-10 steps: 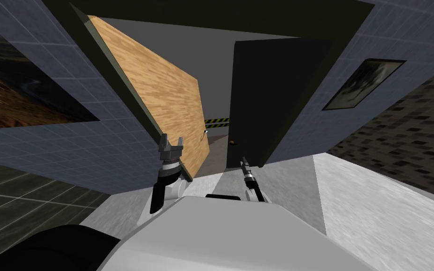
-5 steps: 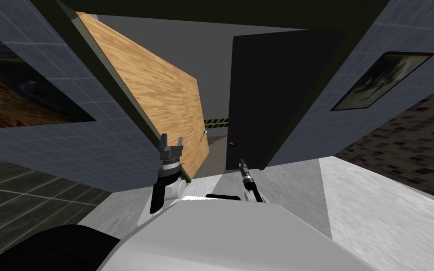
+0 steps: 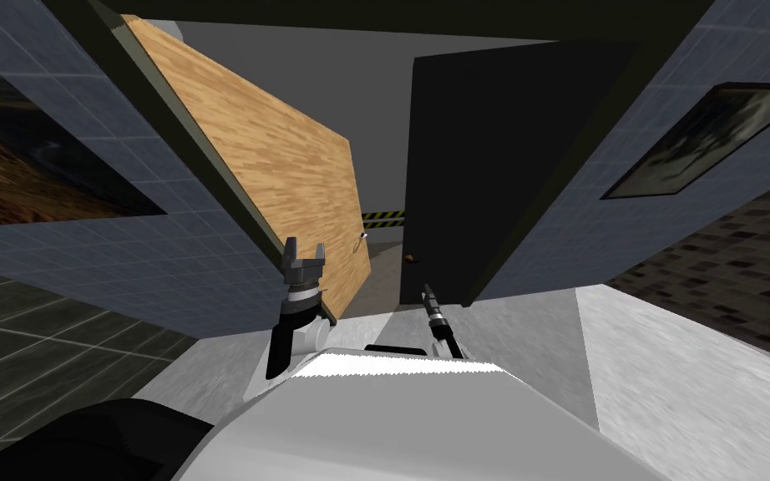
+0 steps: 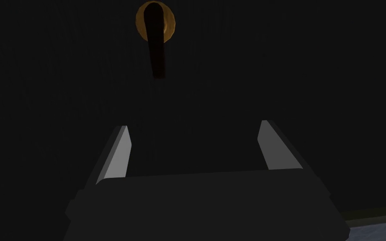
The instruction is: Push the door open
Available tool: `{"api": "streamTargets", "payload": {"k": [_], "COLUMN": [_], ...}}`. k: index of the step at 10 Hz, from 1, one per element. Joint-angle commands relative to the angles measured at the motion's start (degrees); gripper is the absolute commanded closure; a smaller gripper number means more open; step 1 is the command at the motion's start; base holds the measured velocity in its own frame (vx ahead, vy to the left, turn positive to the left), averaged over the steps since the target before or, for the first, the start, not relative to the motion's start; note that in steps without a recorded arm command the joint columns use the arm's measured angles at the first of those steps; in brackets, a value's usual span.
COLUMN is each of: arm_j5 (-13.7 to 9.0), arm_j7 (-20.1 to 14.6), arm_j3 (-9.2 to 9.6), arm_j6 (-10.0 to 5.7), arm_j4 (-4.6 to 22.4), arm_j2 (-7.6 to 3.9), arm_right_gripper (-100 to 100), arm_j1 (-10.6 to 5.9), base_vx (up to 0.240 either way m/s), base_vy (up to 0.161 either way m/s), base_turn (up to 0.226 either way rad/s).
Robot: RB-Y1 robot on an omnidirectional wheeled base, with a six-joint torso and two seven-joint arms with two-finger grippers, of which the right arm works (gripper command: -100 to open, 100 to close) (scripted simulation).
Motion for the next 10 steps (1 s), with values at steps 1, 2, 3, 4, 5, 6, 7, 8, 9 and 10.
{"api": "streamTargets", "payload": {"k": [1, 2, 3, 4, 5, 6, 7, 8, 9, 10], "arm_j5": [0.07, 0.11, 0.18, 0.21, 0.24, 0.28, 0.25, 0.21, 0.18, 0.15], "arm_j7": [-0.20, -0.29, -0.45, -0.51, -0.58, -0.67, -0.60, -0.58, -0.55, -0.52], "arm_j3": [0.29, 0.46, 0.74, 0.86, 0.98, 1.15, 1.03, 0.87, 0.76, 0.64], "arm_j6": [-0.77, -1.03, -1.46, -1.64, -1.82, -2.08, -1.96, -2.19, -2.26, -2.34], "arm_j4": [2.25, 3.20, 4.75, 5.41, 6.07, 7.00, 6.62, 7.05, 7.21, 7.41], "arm_j2": [0.14, 0.21, 0.32, 0.38, 0.43, 0.52, 0.48, 0.27, 0.18, 0.10], "arm_right_gripper": [-100, -100, -100, -100, -100, -100, -100, -100, -100, -100], "arm_j1": [-0.78, -1.10, -1.62, -1.84, -2.06, -2.38, -2.28, -2.47, -2.55, -2.64], "base_vx": [0.078, 0.080, 0.092, 0.087, 0.069, 0.068, 0.032, 0.108, 0.190, 0.200], "base_vy": [-0.105, -0.086, -0.092, -0.079, -0.063, -0.063, -0.029, -0.005, 0.024, 0.024], "base_turn": [0.038, 0.042, 0.044, 0.049, 0.034, 0.030, 0.010, 0.018, 0.030, 0.022]}}
